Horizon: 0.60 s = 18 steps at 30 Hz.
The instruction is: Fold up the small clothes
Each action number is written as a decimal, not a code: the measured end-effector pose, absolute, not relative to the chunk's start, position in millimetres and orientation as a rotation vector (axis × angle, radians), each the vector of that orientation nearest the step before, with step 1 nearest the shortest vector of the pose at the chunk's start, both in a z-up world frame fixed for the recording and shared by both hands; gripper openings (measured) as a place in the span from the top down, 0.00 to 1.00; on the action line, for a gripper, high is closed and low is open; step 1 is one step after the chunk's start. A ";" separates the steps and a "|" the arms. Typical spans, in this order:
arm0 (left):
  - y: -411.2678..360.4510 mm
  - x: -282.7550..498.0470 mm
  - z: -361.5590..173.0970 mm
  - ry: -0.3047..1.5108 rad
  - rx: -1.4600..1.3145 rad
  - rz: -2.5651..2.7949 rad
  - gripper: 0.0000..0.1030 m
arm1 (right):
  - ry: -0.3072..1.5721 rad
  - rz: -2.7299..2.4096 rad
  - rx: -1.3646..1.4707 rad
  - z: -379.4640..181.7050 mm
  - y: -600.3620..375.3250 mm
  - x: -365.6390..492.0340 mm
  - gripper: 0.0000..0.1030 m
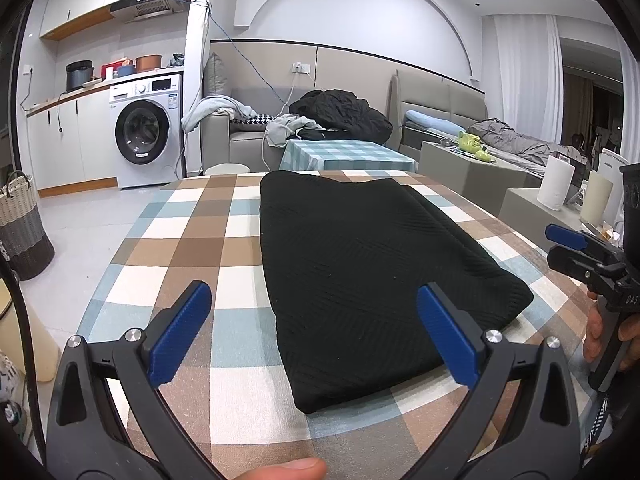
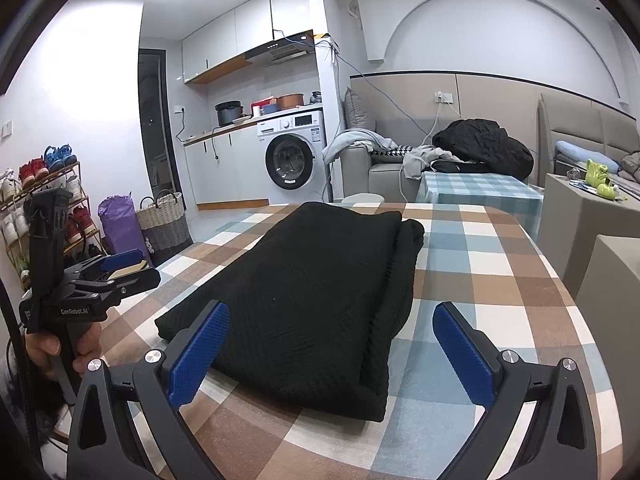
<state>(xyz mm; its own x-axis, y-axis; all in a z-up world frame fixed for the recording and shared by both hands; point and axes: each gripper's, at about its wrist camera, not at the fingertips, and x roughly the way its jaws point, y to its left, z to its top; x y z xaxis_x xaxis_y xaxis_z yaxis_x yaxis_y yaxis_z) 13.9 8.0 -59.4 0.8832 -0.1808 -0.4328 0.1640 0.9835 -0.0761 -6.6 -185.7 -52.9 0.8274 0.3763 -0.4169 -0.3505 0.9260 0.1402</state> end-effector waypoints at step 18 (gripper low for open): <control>7.5 14.7 -59.4 0.454 -0.037 -0.180 0.01 | 0.450 0.380 0.068 -53.7 -188.0 -6.9 0.00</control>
<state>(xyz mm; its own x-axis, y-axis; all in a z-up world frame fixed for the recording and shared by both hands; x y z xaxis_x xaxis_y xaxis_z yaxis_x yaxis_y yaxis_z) 14.7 7.5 -59.4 0.8832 -0.1814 -0.4325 0.1649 0.9834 -0.0756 -6.9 -188.0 -53.7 0.8315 0.3734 -0.4112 -0.3436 0.9275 0.1474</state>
